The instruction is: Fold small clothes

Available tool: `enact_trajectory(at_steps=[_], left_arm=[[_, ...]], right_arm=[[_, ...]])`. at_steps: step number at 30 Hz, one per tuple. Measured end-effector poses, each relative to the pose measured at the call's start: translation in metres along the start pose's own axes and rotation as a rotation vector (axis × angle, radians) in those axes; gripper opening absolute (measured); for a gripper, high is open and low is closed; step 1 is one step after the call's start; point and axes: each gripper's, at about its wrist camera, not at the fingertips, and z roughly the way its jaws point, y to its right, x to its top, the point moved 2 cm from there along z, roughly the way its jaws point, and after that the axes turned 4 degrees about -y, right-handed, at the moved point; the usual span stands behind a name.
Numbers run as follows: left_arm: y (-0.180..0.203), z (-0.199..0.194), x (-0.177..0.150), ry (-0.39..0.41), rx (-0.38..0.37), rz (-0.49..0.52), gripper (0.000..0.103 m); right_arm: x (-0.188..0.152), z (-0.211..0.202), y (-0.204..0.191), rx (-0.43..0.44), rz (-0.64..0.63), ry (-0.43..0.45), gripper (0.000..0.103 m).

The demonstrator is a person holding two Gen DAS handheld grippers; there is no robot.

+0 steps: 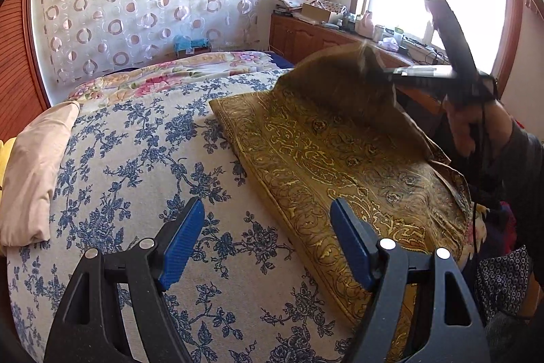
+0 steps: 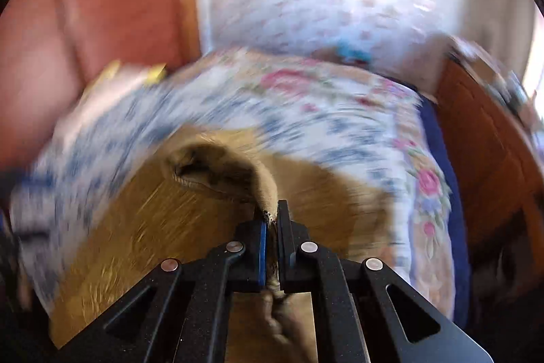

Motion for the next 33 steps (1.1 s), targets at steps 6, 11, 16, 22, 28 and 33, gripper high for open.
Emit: enact_trajectory(at_steps=[6,11,16,22,28,33], left_arm=[[0.01,0.004,-0.001,-0.007,-0.019,0.011,0.077],[0.022,0.009,-0.003,-0.024,-0.02,0.035,0.077],[0.032,0.012,-0.006,-0.037,-0.024,0.053,0.077],[0.04,0.014,-0.017,-0.058,-0.03,0.068,0.077],[0.04,0.01,-0.036,-0.088,-0.043,0.059,0.077],[0.045,0.0,-0.055,-0.108,-0.069,0.059,0.077]], right_arm=[[-0.02,0.021,0.094,-0.12,0.266,-0.144,0.027],[-0.043,0.011,0.089,-0.181,0.217,-0.118,0.044],[-0.068,-0.014,0.063,-0.098,0.244,-0.05,0.053],[-0.123,-0.052,0.043,-0.029,0.193,-0.057,0.054],[-0.152,-0.074,0.035,-0.035,0.19,-0.055,0.054],[-0.169,-0.076,0.033,-0.054,0.22,-0.098,0.054]])
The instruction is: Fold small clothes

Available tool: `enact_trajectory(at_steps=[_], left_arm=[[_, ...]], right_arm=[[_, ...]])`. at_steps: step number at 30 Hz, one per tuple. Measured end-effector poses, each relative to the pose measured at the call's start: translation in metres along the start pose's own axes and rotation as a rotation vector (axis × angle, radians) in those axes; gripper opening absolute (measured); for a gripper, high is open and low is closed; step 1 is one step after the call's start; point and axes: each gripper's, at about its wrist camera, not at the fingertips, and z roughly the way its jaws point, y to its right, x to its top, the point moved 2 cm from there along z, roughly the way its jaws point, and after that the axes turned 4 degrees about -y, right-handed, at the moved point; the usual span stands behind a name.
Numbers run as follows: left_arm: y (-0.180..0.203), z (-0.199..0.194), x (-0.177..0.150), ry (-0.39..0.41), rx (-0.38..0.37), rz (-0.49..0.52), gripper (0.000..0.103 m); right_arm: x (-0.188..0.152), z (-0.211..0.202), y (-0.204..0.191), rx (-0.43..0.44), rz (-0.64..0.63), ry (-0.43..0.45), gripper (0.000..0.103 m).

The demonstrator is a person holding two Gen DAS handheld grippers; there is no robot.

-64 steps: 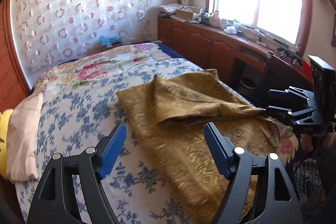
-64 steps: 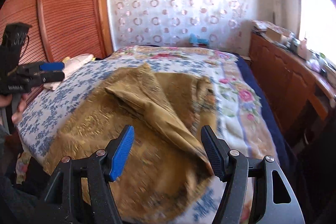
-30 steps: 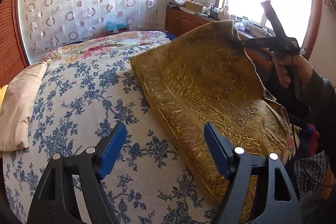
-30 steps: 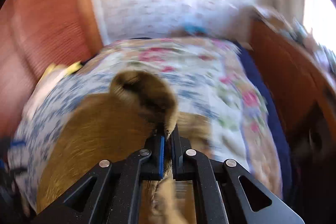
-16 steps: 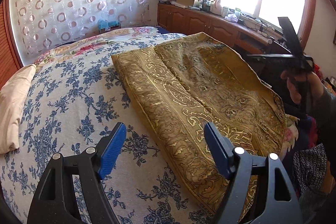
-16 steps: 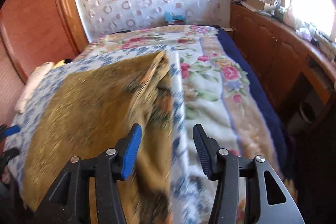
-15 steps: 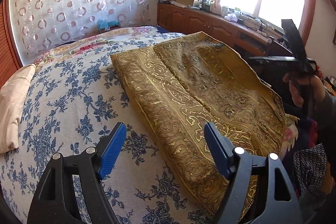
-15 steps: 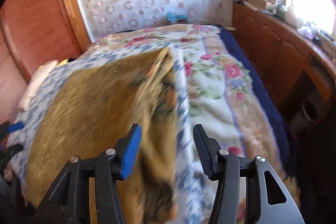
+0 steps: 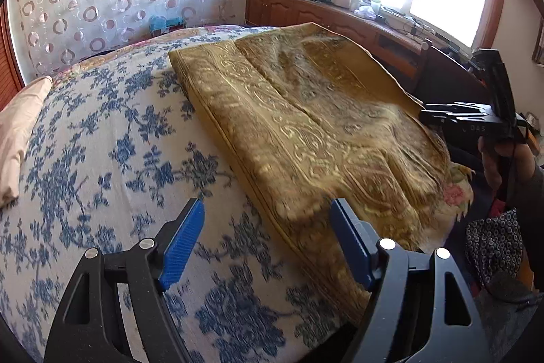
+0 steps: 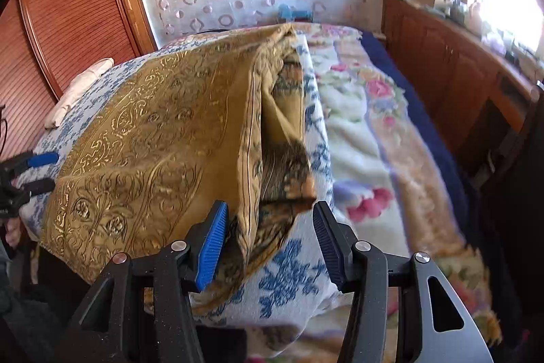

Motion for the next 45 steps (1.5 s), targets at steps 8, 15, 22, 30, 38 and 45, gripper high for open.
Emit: enact_trajectory(at_steps=[8,15,22,30,38,45], left_arm=[[0.016,-0.007,-0.026,-0.022,-0.056,-0.01,0.063],[0.024,-0.002,-0.036,-0.047,-0.082,-0.02,0.046],[0.033,-0.002,-0.038,-0.054,-0.102,-0.007,0.017],[0.031,-0.039,-0.011,0.063,-0.175,-0.034,0.005],[0.01,-0.068,0.064,0.23,-0.179,-0.054,0.004],[-0.043,-0.033,0.137,0.244,-0.087,-0.12,0.004]], right_arm=[[-0.006,0.002,-0.009,0.056,0.031,-0.019,0.054],[-0.008,0.005,-0.019,-0.004,-0.027,-0.044,0.054],[-0.009,0.006,-0.027,-0.001,-0.008,-0.03,0.042],[-0.003,-0.012,-0.022,0.139,-0.011,0.029,0.008],[0.061,-0.049,-0.004,0.245,0.007,0.196,0.007],[0.154,-0.013,0.005,0.246,0.029,0.221,0.007]])
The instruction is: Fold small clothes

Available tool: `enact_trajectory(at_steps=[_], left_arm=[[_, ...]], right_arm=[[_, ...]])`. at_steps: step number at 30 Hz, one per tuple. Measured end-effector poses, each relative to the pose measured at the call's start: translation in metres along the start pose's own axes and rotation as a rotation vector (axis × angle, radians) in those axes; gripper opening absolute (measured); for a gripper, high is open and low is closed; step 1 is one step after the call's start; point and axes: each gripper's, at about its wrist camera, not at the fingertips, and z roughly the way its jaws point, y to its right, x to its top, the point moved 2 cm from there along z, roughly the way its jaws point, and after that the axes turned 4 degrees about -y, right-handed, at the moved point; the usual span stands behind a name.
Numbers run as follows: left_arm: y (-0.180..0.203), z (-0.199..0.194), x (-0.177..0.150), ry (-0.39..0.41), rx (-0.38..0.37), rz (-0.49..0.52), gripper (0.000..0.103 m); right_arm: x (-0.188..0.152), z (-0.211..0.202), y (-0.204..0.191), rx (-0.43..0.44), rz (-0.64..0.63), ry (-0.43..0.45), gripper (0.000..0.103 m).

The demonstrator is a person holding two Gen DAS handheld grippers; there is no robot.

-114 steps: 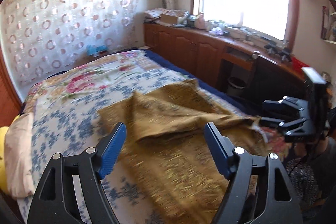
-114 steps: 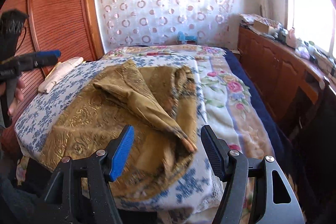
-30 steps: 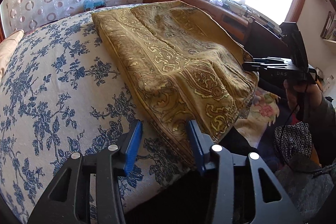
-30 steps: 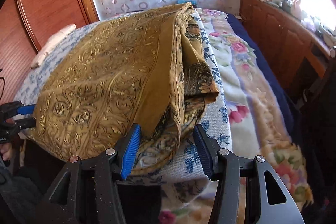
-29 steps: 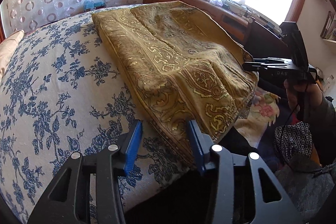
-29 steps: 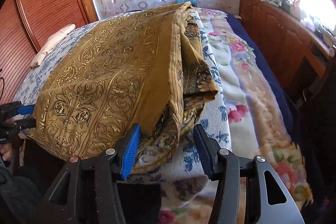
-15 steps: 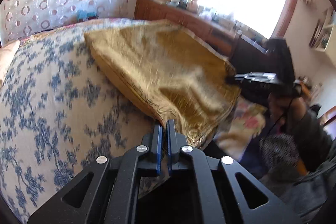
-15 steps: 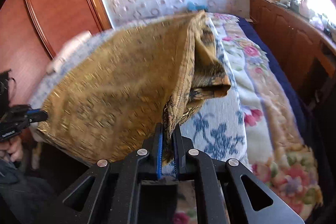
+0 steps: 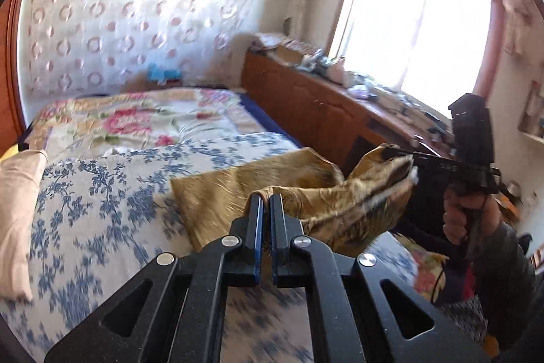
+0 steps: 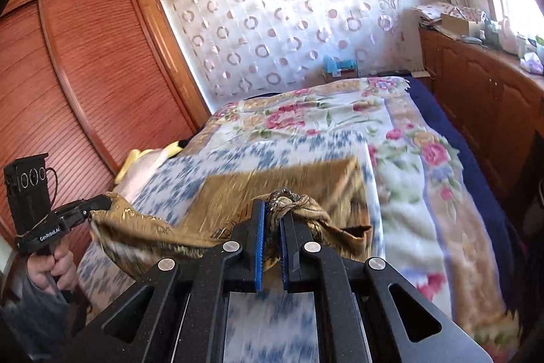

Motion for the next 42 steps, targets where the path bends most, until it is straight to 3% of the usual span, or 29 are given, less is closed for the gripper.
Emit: enact_trajectory(at_steps=[10,12,13,14,15,16,17,21,24,30,33,36,42], left_arm=[[-0.055,0.075,0.042,-0.063,0.122,-0.024,0.005],[-0.063,0.083,0.042,-0.08,0.135,-0.029,0.02],[-0.065,0.083,0.041,-0.073,0.149,-0.022,0.034],[-0.067,0.082,0.041,-0.067,0.155,-0.014,0.048],[-0.069,0.082,0.04,-0.066,0.157,-0.007,0.053],[-0.071,0.081,0.039,-0.07,0.164,-0.006,0.07],[-0.075,0.081,0.037,-0.077,0.172,-0.012,0.079],[-0.078,0.089,0.029,-0.112,0.144,-0.017,0.079],[-0.078,0.107,0.017,-0.173,0.129,-0.021,0.079],[-0.082,0.141,-0.003,-0.268,0.091,-0.058,0.079],[-0.086,0.149,-0.003,-0.292,0.068,-0.112,0.079],[-0.087,0.155,-0.001,-0.3,0.044,-0.136,0.07],[-0.079,0.16,0.001,-0.304,0.018,-0.134,0.042]], right_arm=[[0.049,0.111,0.012,-0.117,0.014,-0.099,0.007],[0.052,0.124,0.017,-0.132,0.024,-0.112,0.011],[0.056,0.131,0.016,-0.132,0.028,-0.119,0.013],[0.061,0.138,0.015,-0.139,0.027,-0.12,0.019],[0.063,0.14,0.015,-0.167,0.014,-0.114,0.027],[0.066,0.138,0.016,-0.186,0.0,-0.107,0.032],[0.07,0.139,0.015,-0.202,-0.017,-0.098,0.044],[0.076,0.129,0.012,-0.275,-0.066,-0.058,0.053],[0.067,0.116,0.005,-0.266,-0.087,-0.055,0.061],[0.017,0.127,0.006,-0.228,-0.075,-0.227,0.066],[0.003,0.135,0.015,-0.224,-0.018,-0.266,0.067],[-0.001,0.14,0.015,-0.183,0.038,-0.28,0.067],[-0.003,0.149,0.009,-0.132,0.034,-0.324,0.066]])
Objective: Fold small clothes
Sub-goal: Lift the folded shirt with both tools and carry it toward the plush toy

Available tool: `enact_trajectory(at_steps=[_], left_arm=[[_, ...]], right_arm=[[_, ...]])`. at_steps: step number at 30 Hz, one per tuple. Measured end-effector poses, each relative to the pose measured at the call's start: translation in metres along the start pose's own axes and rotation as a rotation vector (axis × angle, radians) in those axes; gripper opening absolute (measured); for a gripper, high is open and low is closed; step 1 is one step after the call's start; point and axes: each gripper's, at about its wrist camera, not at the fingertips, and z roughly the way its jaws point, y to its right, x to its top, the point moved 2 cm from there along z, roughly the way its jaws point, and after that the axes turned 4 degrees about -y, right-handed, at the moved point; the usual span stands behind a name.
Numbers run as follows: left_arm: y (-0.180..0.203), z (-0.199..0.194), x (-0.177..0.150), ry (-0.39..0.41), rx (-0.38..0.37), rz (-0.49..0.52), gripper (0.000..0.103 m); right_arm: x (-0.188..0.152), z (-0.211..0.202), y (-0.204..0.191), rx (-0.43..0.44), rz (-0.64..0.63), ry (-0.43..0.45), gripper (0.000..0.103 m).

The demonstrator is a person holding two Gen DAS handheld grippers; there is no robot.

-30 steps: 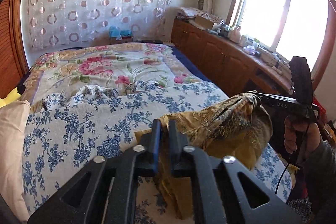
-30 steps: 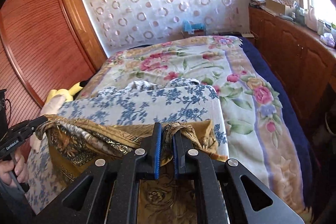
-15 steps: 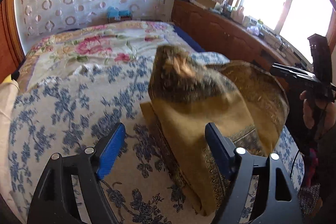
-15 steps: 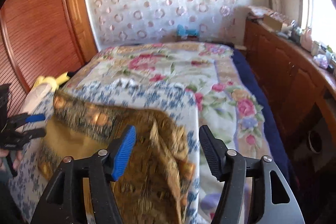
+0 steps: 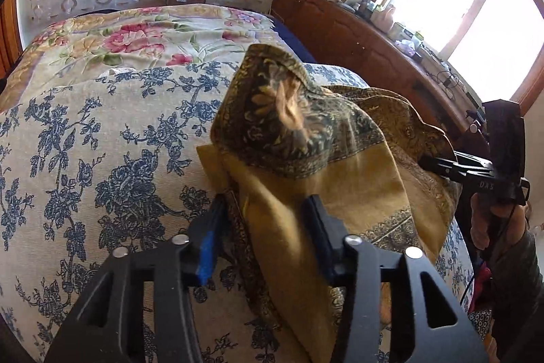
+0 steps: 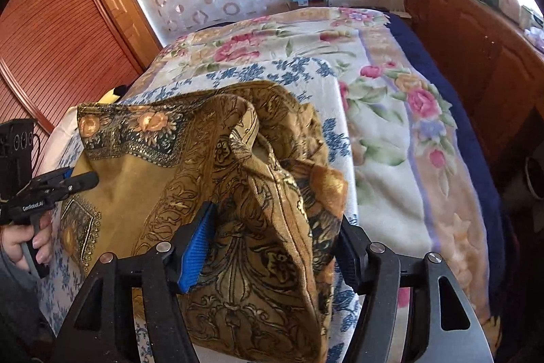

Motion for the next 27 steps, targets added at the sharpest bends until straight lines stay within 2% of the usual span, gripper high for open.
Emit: enact_trajectory(at_steps=[1,2,4,6,9,14,17,21,27], left_arm=[[0.0,0.0,0.0,0.0,-0.004,0.003,0.031],[0.002,-0.001,0.0,-0.002,-0.01,0.005,0.021],[0.006,-0.005,-0.001,0.009,-0.02,0.02,0.011],[0.01,-0.016,-0.001,0.035,-0.036,0.037,0.01],[0.016,-0.041,-0.002,0.097,-0.09,0.043,0.009],[0.021,-0.1,-0.014,0.213,-0.119,0.054,0.008],[0.004,-0.144,-0.025,0.298,-0.095,0.03,0.008],[-0.033,-0.196,-0.046,0.384,-0.01,-0.021,0.008],[-0.107,-0.262,-0.086,0.501,0.148,-0.143,0.008]], right_arm=[[0.004,0.002,0.003,0.004,-0.004,-0.009,0.065],[0.003,0.003,0.0,0.011,-0.008,-0.011,0.059],[0.004,0.003,-0.004,0.022,-0.033,-0.01,0.048],[0.006,-0.001,0.006,0.048,-0.045,-0.024,0.031],[0.008,-0.011,0.005,0.064,-0.085,-0.018,0.021],[0.015,-0.033,-0.016,0.068,-0.185,0.042,0.019],[0.029,-0.045,-0.047,0.093,-0.254,0.088,0.019],[0.058,-0.043,-0.104,0.154,-0.362,0.127,0.019],[0.106,-0.007,-0.215,0.239,-0.547,0.138,0.019]])
